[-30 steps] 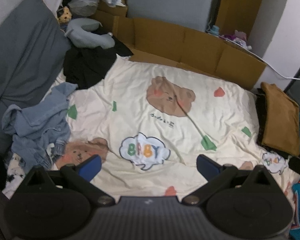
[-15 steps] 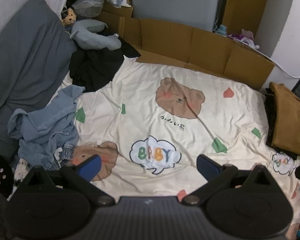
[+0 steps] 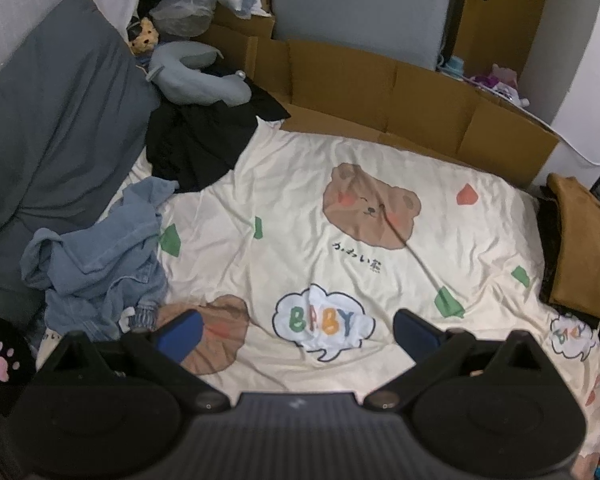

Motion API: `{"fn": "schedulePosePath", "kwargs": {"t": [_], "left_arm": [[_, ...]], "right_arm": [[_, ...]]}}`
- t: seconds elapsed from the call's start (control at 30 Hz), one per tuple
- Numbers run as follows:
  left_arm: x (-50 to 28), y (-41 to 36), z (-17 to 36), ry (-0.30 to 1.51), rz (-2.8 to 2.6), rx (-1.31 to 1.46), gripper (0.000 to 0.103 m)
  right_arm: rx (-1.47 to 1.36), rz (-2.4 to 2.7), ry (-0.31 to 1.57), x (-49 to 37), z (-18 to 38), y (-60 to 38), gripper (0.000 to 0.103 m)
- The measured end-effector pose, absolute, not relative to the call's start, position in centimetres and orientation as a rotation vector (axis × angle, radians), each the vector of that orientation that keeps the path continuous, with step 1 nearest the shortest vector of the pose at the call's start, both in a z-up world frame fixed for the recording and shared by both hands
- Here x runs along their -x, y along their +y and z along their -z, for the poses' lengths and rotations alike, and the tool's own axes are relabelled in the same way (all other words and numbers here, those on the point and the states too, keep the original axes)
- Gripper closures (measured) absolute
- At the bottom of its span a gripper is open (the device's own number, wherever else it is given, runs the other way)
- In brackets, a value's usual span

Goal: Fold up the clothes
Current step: 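Move the left tool to the blue jeans pile and grasp the jeans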

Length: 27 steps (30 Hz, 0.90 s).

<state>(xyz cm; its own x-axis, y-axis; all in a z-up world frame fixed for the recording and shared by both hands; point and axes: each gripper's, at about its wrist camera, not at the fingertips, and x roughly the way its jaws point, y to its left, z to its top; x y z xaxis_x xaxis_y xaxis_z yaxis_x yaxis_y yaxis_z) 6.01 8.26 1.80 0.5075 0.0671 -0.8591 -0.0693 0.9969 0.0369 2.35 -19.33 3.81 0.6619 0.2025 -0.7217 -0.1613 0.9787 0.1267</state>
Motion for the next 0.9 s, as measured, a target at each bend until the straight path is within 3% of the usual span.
{"fn": "schedulePosePath", "kwargs": {"t": [0.47, 0.9], "left_arm": [[-9.1, 14.1, 1.1, 1.069, -0.241, -0.024, 0.001], [-11.7, 23.5, 8.3, 1.168, -0.44, -0.029, 0.013]], "right_arm": [[-0.099, -0.315, 0.816, -5.7, -1.9, -15.9, 0.001], [-0.112, -0.408, 0.858, -6.6, 2.8, -10.7, 0.002]]}}
